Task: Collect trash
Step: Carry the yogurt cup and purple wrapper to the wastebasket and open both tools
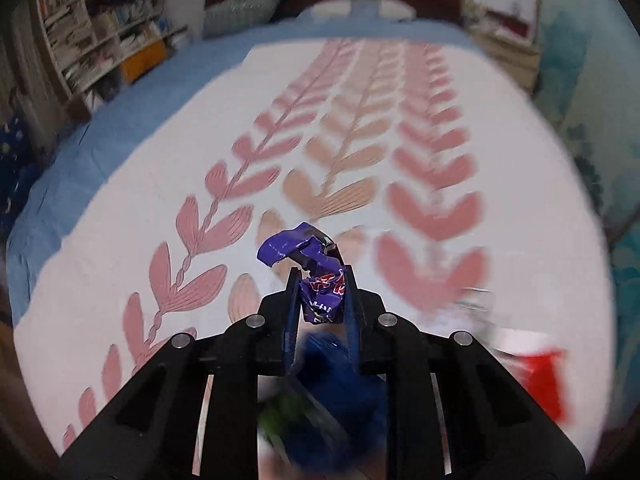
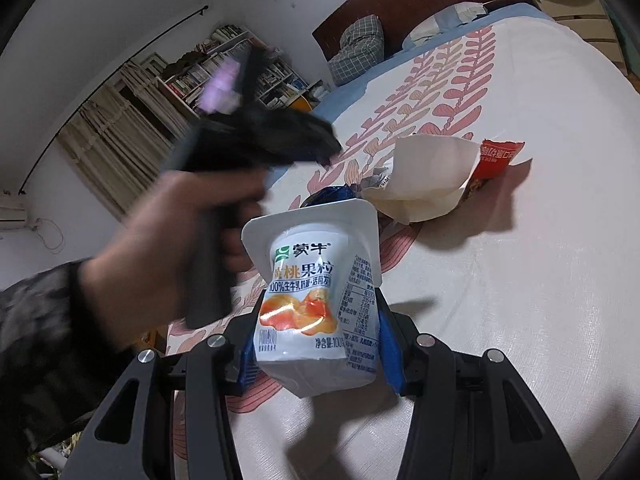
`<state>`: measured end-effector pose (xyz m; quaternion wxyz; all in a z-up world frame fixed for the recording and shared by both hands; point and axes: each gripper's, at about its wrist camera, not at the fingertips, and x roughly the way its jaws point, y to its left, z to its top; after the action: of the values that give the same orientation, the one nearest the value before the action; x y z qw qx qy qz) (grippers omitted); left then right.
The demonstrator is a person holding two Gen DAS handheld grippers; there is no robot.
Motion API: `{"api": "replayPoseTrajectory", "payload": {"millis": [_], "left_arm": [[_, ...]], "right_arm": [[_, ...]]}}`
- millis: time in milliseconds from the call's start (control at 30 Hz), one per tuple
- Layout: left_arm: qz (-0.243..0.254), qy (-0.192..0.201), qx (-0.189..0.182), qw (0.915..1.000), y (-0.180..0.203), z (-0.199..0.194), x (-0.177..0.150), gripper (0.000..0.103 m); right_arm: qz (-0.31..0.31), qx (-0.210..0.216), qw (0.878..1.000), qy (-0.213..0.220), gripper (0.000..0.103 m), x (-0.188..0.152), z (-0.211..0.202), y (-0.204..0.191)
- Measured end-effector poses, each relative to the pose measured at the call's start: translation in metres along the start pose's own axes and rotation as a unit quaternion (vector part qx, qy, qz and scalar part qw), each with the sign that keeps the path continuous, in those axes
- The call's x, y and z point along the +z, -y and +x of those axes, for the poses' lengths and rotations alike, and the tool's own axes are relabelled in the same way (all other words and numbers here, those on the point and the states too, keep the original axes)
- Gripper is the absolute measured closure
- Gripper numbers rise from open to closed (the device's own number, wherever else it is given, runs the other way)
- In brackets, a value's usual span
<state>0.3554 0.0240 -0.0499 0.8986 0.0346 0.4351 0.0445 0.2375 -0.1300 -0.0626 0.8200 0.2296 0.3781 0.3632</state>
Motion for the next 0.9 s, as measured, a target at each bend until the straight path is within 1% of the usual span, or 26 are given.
{"api": "replayPoseTrajectory", "payload": {"millis": [33,67,100,133,167,200,267,300,367,400,433,467,500,533,600,633,667,700,733,800,833,867,900], "left_arm": [[0.008,0.013,-0.007,0.9999,0.008,-0.019,0.0,0.083],[0.023,0.032,-0.023,0.999,0.022,-0.055,-0.003,0.083],[0.029,0.042,-0.03,0.9982,0.03,-0.073,-0.004,0.083],[0.04,0.058,-0.045,0.9965,0.044,-0.107,-0.009,0.083],[0.049,0.065,-0.055,0.9951,0.052,-0.127,-0.011,0.083],[0.06,0.08,-0.067,0.9927,0.064,-0.154,-0.015,0.083],[0.081,0.103,-0.095,0.9868,0.088,-0.206,-0.027,0.083],[0.089,0.113,-0.113,0.9831,0.102,-0.234,-0.037,0.083],[0.099,0.121,-0.138,0.978,0.125,-0.272,-0.053,0.083],[0.104,0.123,-0.156,0.9746,0.139,-0.287,-0.061,0.083],[0.105,0.124,-0.172,0.9716,0.154,-0.296,-0.068,0.083],[0.109,0.126,-0.201,0.9654,0.174,-0.313,-0.082,0.083],[0.113,0.126,-0.216,0.9616,0.186,-0.318,-0.089,0.083],[0.117,0.126,-0.231,0.9578,0.201,-0.323,-0.098,0.083],[0.126,0.115,-0.272,0.9471,0.243,-0.33,-0.123,0.083],[0.128,0.103,-0.286,0.9441,0.259,-0.327,-0.133,0.082],[0.13,0.066,-0.307,0.9403,0.288,-0.318,-0.15,0.082],[0.131,0.043,-0.324,0.9359,0.303,-0.313,-0.163,0.082],[0.137,0.025,-0.335,0.9318,0.318,-0.31,-0.175,0.082],[0.166,-0.011,-0.345,0.9239,0.362,-0.301,-0.21,0.082],[0.172,-0.029,-0.349,0.9206,0.377,-0.296,-0.222,0.082],[0.185,-0.057,-0.353,0.9152,0.4,-0.285,-0.242,0.082],[0.194,-0.07,-0.352,0.913,0.413,-0.278,-0.254,0.082]], "right_arm": [[0.001,-0.005,1.0,0.0,0.054,0.001,0.0,0.0],[0.001,-0.011,1.0,0.001,0.054,0.001,-0.002,-0.001],[0.001,-0.017,1.0,0.004,0.054,0.002,-0.005,-0.002],[0.003,-0.029,1.0,0.007,0.054,0.003,-0.01,-0.003],[0.002,-0.037,0.999,0.009,0.054,0.004,-0.018,-0.005],[-0.009,-0.041,0.999,0.024,0.054,0.004,-0.039,-0.012],[-0.023,-0.042,0.998,0.039,0.054,0.0,-0.072,-0.02],[-0.03,-0.044,0.997,0.049,0.054,-0.005,-0.099,-0.023],[-0.031,-0.058,0.995,0.071,0.054,-0.019,-0.156,-0.02],[-0.032,-0.071,0.994,0.079,0.054,-0.027,-0.189,-0.015],[-0.032,-0.094,0.991,0.088,0.054,-0.036,-0.223,-0.007],[-0.03,-0.114,0.989,0.091,0.054,-0.043,-0.25,0.0],[-0.026,-0.141,0.986,0.09,0.054,-0.052,-0.282,0.012],[-0.018,-0.176,0.98,0.095,0.054,-0.061,-0.316,0.024],[-0.001,-0.229,0.969,0.094,0.054,-0.082,-0.373,0.047],[0.01,-0.26,0.961,0.096,0.054,-0.095,-0.404,0.059],[0.022,-0.282,0.954,0.097,0.054,-0.107,-0.426,0.069],[0.049,-0.306,0.946,0.098,0.054,-0.127,-0.458,0.086],[0.065,-0.319,0.941,0.095,0.054,-0.137,-0.472,0.096],[0.101,-0.353,0.927,0.084,0.054,-0.165,-0.5,0.118],[0.122,-0.361,0.921,0.078,0.054,-0.18,-0.513,0.13],[0.137,-0.364,0.918,0.075,0.054,-0.192,-0.52,0.139],[0.157,-0.366,0.915,0.074,0.054,-0.205,-0.529,0.149]]}}
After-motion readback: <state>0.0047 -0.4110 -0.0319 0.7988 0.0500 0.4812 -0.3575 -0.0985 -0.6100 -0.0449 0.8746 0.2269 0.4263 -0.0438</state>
